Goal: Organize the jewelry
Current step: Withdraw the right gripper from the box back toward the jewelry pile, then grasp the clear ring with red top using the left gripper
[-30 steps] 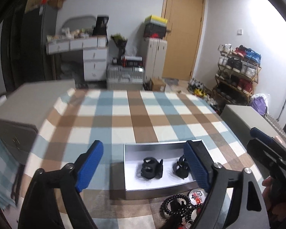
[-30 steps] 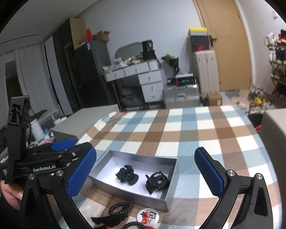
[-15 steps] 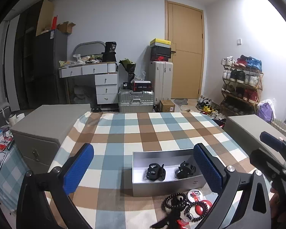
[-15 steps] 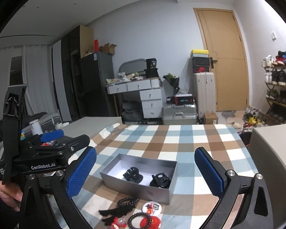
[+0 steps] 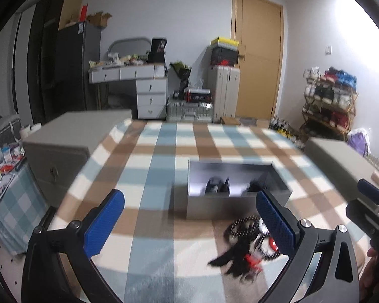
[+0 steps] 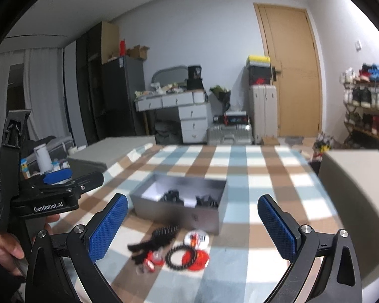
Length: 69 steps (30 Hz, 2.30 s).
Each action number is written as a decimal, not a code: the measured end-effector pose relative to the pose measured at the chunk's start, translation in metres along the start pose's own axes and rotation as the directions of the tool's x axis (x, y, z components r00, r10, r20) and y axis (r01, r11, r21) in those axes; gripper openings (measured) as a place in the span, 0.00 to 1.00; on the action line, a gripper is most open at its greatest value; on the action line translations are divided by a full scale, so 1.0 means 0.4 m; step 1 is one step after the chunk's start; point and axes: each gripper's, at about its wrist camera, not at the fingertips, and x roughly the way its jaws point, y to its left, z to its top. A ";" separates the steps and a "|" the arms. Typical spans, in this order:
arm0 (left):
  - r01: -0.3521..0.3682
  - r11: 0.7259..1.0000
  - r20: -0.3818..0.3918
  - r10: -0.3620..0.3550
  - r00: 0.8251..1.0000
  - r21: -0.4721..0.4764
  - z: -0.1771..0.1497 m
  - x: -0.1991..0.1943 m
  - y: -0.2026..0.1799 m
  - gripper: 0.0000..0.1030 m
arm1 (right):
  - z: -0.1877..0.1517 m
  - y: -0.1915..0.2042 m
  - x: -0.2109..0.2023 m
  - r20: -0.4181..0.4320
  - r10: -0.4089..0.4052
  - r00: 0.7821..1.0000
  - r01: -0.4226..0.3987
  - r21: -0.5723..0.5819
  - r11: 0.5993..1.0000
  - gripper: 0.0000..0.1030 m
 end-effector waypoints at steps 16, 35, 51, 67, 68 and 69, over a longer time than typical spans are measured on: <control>0.056 0.998 -0.188 -0.061 0.980 -0.030 -0.134 0.022 0.022 0.99 | -0.126 0.031 0.092 -0.219 0.116 0.969 -0.108 0.046 0.993 0.98; 0.039 0.997 -0.230 -0.053 0.972 -0.067 -0.165 0.014 0.069 0.99 | -0.128 0.072 0.207 -0.319 0.235 0.918 -0.207 0.119 0.971 0.53; 0.119 0.990 -0.230 -0.132 0.964 -0.069 -0.158 -0.007 0.045 0.99 | -0.133 0.053 0.210 -0.338 0.218 0.916 -0.181 0.138 0.974 0.05; 0.338 0.939 -0.344 -0.337 0.876 -0.061 -0.135 0.034 -0.093 0.98 | -0.102 -0.028 0.102 -0.206 0.193 0.959 -0.157 0.179 0.971 0.05; 0.336 0.939 -0.356 -0.337 0.872 -0.065 -0.135 0.040 -0.098 0.97 | -0.103 -0.033 0.096 -0.200 0.193 0.961 -0.157 0.180 0.971 0.05; 0.338 0.938 -0.376 -0.341 0.862 -0.076 -0.134 0.051 -0.103 0.95 | -0.105 -0.039 0.089 -0.193 0.193 0.962 -0.159 0.181 0.971 0.05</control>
